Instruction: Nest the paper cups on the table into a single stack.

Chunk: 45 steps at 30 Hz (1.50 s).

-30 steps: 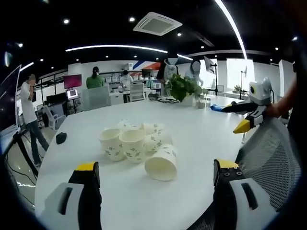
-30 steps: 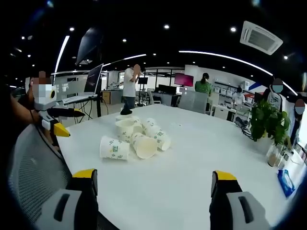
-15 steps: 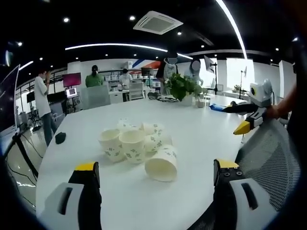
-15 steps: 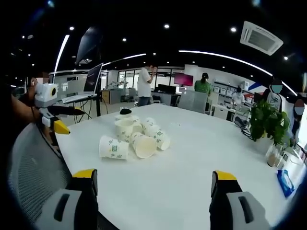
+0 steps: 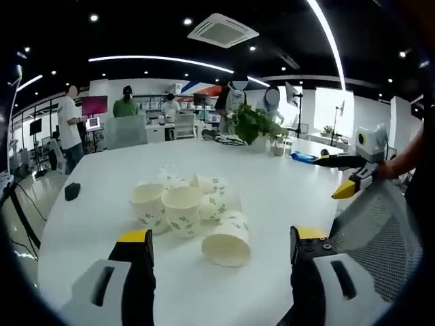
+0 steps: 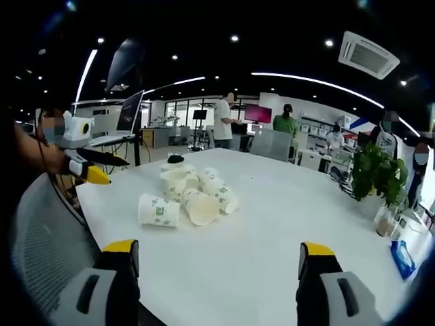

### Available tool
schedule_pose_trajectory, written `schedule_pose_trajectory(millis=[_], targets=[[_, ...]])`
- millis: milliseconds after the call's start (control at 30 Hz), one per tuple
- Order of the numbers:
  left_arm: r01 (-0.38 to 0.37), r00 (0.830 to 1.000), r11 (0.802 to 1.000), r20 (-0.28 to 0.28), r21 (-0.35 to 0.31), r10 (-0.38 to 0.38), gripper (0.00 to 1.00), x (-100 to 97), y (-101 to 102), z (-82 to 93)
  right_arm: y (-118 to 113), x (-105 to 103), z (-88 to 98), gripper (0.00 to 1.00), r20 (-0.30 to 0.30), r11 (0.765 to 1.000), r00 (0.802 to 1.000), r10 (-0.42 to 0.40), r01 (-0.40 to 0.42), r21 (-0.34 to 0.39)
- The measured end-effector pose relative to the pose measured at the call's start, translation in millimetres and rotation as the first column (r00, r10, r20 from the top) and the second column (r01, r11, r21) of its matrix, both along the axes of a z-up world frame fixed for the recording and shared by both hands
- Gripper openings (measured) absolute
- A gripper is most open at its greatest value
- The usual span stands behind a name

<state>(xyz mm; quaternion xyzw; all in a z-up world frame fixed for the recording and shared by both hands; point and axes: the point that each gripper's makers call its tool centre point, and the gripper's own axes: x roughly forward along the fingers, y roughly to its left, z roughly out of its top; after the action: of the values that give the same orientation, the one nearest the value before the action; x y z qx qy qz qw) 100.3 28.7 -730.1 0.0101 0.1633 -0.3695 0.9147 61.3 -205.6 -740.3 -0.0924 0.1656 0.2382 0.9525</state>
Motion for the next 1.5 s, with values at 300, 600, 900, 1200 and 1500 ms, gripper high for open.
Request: schedule_pose_trajectory(millis=[300,600,900,1200,1500], targets=[[0.057,0.996,0.998,-0.069,0.017,-0.056,0.66,2.0,-19,-24.8,-2,0,-2.3,0.97,-0.008,1.000,1.000,-0.005,0.005,-0.010],[0.043,0.987,0.999,-0.154,-0.019,-0.045,0.57,6.7,-27,-36.9,-3,0,-4.8,0.95,-0.020,1.000,1.000,-0.009,0.009,-0.016],[0.008,0.954,0.996,-0.298,-0.087,-0.034,0.42,7.9,-35,-52.6,-4,0,-4.5,0.93,-0.021,1.000,1.000,-0.016,0.015,-0.019],[-0.029,0.929,0.983,-0.368,-0.184,-0.041,0.33,12.1,-41,-54.6,-5,0,-5.4,0.91,-0.027,1.000,0.999,-0.020,0.020,-0.021],[-0.095,0.901,0.960,-0.432,-0.264,-0.030,0.25,22.1,-41,-65.5,-5,0,-6.4,0.90,-0.032,0.999,0.999,-0.022,0.022,-0.025]])
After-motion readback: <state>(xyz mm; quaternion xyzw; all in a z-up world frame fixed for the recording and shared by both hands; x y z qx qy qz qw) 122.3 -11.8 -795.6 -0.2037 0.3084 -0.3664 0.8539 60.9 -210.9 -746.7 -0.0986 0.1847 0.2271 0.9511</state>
